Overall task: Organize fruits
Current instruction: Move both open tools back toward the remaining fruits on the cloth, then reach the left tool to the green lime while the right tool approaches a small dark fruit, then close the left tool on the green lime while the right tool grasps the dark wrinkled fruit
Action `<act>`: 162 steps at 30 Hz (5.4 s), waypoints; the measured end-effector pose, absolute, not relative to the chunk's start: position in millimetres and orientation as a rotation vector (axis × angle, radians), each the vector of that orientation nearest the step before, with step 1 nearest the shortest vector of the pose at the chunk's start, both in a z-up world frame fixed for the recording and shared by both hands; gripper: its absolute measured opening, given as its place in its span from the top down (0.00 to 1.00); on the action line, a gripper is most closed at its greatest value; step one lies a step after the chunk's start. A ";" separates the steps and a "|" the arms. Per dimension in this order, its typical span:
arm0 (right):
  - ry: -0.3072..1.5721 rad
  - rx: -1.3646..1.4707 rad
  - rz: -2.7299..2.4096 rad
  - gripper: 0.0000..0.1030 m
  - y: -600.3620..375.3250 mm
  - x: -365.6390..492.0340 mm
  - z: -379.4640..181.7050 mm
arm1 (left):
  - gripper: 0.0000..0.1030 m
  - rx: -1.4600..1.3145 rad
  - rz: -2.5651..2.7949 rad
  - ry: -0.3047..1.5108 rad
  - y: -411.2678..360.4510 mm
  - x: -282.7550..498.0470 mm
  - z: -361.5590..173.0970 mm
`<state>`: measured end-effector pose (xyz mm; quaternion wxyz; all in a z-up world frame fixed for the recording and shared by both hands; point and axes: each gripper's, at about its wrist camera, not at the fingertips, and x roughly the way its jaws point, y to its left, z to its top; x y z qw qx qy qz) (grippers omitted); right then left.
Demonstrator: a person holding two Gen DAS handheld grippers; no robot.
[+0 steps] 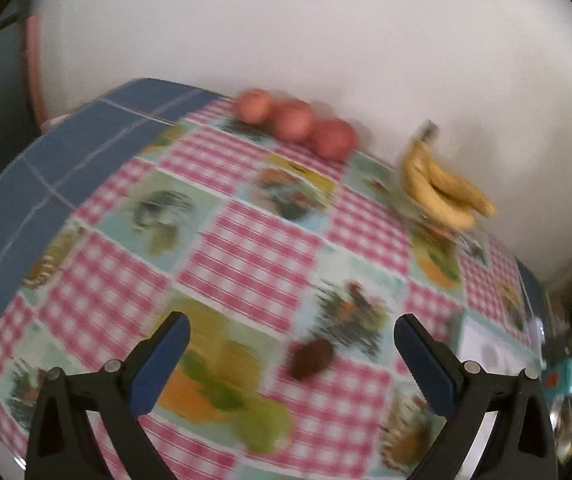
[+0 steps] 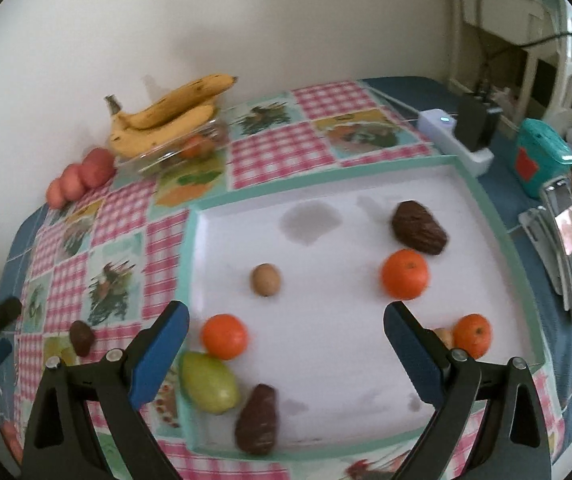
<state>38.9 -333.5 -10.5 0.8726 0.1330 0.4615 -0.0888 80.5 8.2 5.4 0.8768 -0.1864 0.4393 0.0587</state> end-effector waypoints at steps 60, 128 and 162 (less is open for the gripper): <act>1.138 0.332 -0.230 0.05 -257.0 73.8 -24.7 | 0.00 -0.028 -0.024 1.367 -48.4 75.6 -100.5; 1.207 0.192 0.044 0.05 -140.0 98.2 -49.6 | 0.60 -0.461 0.268 1.096 95.1 94.0 -54.0; 1.211 -0.049 0.036 0.60 -82.6 120.8 -90.0 | 0.60 -0.506 0.285 1.101 104.2 95.6 -57.9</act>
